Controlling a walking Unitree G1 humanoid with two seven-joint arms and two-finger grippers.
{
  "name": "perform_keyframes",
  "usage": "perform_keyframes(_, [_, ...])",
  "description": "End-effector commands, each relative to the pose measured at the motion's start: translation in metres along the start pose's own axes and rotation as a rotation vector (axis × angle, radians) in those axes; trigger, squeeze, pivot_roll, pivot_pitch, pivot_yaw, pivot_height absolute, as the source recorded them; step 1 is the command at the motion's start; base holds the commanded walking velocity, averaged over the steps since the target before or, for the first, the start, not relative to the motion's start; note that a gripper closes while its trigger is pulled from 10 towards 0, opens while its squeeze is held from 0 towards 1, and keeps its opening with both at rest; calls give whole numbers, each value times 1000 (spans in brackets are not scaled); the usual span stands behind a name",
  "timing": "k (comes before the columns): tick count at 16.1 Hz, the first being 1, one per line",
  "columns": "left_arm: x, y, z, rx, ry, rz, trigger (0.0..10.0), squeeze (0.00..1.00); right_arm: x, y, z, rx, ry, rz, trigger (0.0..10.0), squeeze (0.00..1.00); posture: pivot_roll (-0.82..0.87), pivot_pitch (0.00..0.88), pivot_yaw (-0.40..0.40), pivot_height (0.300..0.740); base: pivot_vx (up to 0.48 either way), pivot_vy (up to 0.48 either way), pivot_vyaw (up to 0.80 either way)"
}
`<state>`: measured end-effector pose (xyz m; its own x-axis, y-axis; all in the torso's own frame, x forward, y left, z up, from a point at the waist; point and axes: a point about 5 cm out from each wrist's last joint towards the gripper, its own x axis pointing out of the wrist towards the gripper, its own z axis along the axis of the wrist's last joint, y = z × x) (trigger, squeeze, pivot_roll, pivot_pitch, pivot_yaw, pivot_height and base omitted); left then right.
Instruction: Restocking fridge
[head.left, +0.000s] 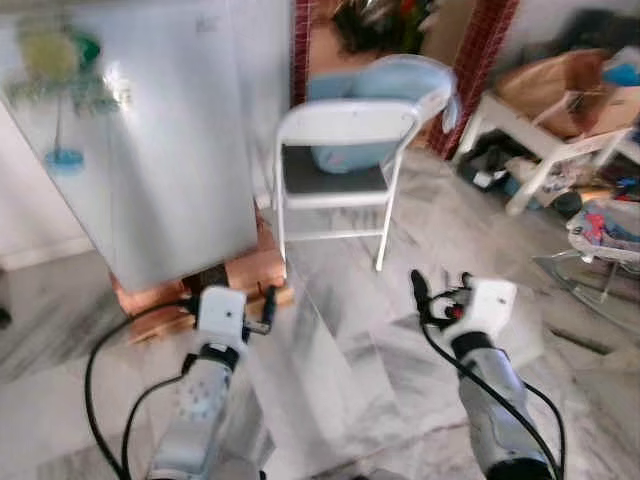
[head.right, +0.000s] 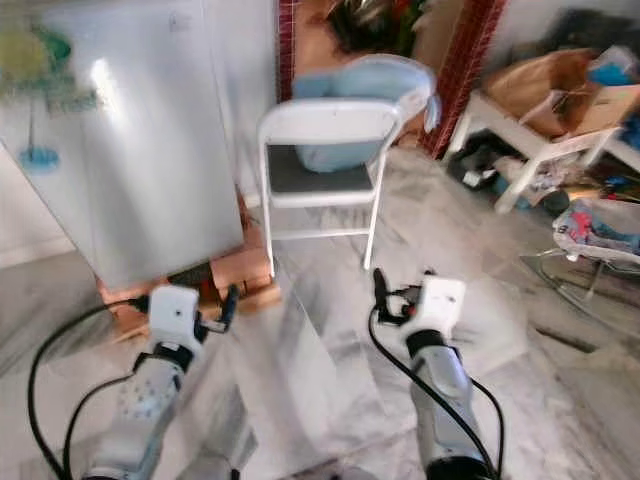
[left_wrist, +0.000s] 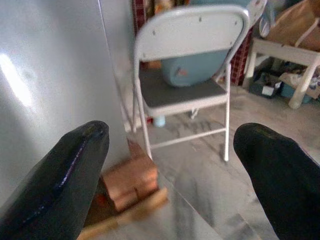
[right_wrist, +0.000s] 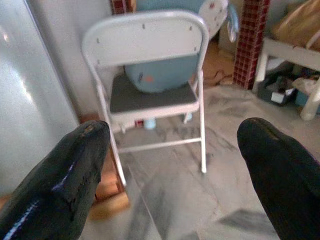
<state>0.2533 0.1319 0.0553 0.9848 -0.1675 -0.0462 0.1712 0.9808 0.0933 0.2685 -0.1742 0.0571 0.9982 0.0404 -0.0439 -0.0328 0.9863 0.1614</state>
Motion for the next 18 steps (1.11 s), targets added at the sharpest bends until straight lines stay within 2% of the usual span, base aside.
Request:
perform_keyframes(1, [-1, 11, -2, 33, 19, 8, 10000, 0, 1, 11, -1, 20, -13, 7, 10000, 0, 133, 50, 11, 740, 0, 480, 0])
perform_keyframes(5, [0, 23, -4, 52, 40, 25, 10000, 0, -2, 13, -6, -9, 15, 7, 10000, 0, 132, 58, 3, 740, 0, 480, 0])
perform_keyframes(8, [-1, 25, -6, 61, 55, 41, 10000, 0, 1, 1, 2, -87, -7, -8, 10000, 0, 136, 50, -18, 740, 0, 480, 0])
perform_keyframes(9, [-3, 26, -7, 62, 59, 40, 10000, 0, 4, -7, 4, -175, -13, -37, 10000, 0, 138, 55, -15, 740, 0, 480, 0])
perform_keyframes(10, [-4, 25, -8, 65, 64, 37, 10000, 0, 6, -8, 5, -156, -16, -36, 10000, 0, 139, 54, -16, 740, 0, 480, 0])
perform_keyframes(12, [-4, 25, -9, 66, 69, 37, 10000, 0, 7, -5, 5, -151, -13, -17, 10000, 0, 137, 56, -15, 740, 0, 480, 0])
perform_keyframes(13, [-6, 25, -11, 70, 75, 44, 10000, 0, 6, 2, 4, -116, -8, 1, 10000, 0, 133, 63, -13, 740, 0, 480, 0])
perform_keyframes(15, [-8, 23, -12, 71, 71, 37, 10000, 0, 3, 8, 0, -231, -6, -4, 10000, 0, 134, 70, -18, 740, 0, 480, 0])
perform_keyframes(16, [-8, 23, -11, 81, 67, 38, 10000, 0, 3, 8, -3, -222, 26, 6, 10000, 0, 135, 73, -21, 740, 0, 0, 0])
perform_keyframes(17, [-10, 21, -10, 78, 58, 35, 10000, 0, 1, 11, -3, -158, 15, 38, 10000, 0, 139, 73, -26, 740, 0, 0, 0])
perform_keyframes(18, [-11, 21, -10, 79, 58, 35, 10000, 0, 2, 12, -3, -133, 17, 39, 10000, 0, 139, 71, -27, 740, 0, 0, 0])
